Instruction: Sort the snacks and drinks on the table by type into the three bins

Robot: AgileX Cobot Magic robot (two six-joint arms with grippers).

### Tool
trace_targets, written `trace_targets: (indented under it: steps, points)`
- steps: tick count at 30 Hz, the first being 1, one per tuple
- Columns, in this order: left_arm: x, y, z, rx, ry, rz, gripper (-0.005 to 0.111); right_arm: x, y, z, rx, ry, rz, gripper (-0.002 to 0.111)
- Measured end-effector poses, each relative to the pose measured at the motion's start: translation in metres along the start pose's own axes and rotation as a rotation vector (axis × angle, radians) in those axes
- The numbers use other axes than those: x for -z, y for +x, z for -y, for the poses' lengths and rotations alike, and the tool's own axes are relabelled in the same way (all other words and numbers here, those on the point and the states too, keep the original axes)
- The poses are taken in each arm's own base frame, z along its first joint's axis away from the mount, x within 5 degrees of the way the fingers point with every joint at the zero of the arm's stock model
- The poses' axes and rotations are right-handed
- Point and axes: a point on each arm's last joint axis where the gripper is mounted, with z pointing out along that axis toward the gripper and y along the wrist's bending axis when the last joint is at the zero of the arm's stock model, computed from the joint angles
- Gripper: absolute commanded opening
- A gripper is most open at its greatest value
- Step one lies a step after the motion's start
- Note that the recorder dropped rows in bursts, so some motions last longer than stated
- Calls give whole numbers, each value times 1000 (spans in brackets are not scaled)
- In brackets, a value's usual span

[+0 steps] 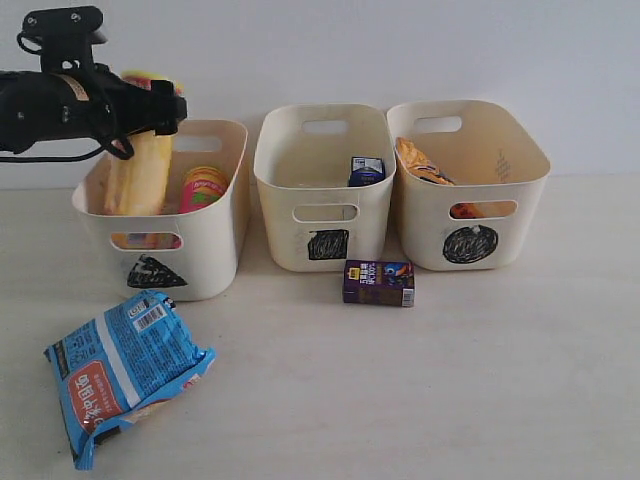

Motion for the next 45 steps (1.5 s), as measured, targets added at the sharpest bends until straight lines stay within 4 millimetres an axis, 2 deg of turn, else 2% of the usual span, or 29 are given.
trace_targets:
  steps: [6, 9, 11, 17, 18, 26, 32, 39, 42, 45]
  points:
    - [1, -8, -3, 2, -18, -24, 93, 0, 0, 0, 0, 0, 0, 1]
    - [8, -22, -3, 2, -21, -4, 85, 0, 0, 0, -2, 0, 0, 1]
    - [17, -34, -2, 2, -22, 19, 72, 0, 0, 0, -2, 0, 0, 1]
    - [52, -63, -1, 3, -33, 50, 9, 0, 0, 0, -2, 0, 0, 1]
    - [59, -67, -1, 3, -37, 44, 5, 0, 0, 0, -2, 0, 0, 1]
    - [115, -84, -2, 12, -88, -77, 4, 0, 0, 0, -8, 0, 0, 1]
    - [174, -81, 0, 54, -77, -63, 4, 0, 0, 0, -26, 0, 0, 1]
    - [252, -59, 0, 71, -68, -11, 4, 0, 0, 0, -59, 0, 0, 1]
    - [280, -43, 0, 79, -67, 7, 4, 0, 0, 0, -113, 0, 0, 1]
    - [299, -24, -1, 87, -66, 18, 4, 0, 0, 0, -183, 0, 0, 1]
